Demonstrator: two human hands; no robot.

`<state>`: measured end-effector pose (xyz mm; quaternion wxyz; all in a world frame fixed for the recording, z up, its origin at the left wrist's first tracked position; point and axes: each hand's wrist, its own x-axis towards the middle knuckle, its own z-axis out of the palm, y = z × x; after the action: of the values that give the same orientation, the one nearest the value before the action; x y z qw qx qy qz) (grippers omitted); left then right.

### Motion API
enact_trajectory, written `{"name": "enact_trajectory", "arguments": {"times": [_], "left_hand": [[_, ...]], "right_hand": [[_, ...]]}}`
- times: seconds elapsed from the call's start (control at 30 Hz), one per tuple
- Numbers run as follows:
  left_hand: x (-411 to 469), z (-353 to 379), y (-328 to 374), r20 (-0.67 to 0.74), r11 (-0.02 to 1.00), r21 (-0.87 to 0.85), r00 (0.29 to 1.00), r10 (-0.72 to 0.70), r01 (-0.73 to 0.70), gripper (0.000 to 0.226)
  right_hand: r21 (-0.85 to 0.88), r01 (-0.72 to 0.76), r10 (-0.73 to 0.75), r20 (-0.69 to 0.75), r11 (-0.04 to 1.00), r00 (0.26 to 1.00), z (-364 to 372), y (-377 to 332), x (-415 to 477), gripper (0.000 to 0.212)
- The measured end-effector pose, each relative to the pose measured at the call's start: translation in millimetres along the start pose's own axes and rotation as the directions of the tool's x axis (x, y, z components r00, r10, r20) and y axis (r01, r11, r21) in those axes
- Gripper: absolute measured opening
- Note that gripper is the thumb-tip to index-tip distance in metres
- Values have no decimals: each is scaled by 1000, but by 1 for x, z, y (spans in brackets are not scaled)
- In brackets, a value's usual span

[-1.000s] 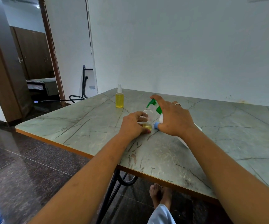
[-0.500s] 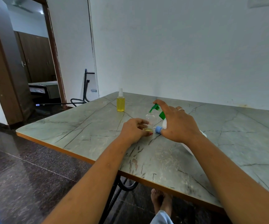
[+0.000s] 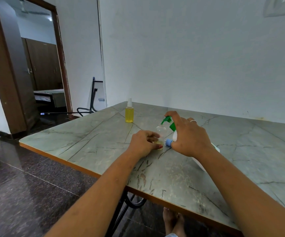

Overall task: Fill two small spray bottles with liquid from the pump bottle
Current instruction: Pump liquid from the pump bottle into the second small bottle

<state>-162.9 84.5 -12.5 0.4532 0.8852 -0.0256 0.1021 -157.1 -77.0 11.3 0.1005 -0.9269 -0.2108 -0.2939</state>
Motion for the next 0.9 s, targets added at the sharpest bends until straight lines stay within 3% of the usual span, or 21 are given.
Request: {"name": "enact_trajectory", "arguments": {"times": [0.17, 0.37, 0.63, 0.9], "left_hand": [[1, 1, 0, -10, 999, 40, 1000, 11, -10, 44], [2, 0, -1, -17, 1000, 30, 1000, 3, -2, 44], [2, 1, -1, -2, 998, 59, 1000, 10, -10, 44], [4, 0, -2, -10, 998, 66, 1000, 6, -6, 45]], "right_hand": [[5, 8, -8, 0, 1000, 1000, 3, -1, 2, 79], [-28, 28, -27, 15, 999, 1000, 1, -3, 2, 94], [13, -1, 1, 4, 1000, 1000, 3, -3, 5, 80], [1, 10, -10, 38, 1000, 999, 1, -2, 5, 92]]}}
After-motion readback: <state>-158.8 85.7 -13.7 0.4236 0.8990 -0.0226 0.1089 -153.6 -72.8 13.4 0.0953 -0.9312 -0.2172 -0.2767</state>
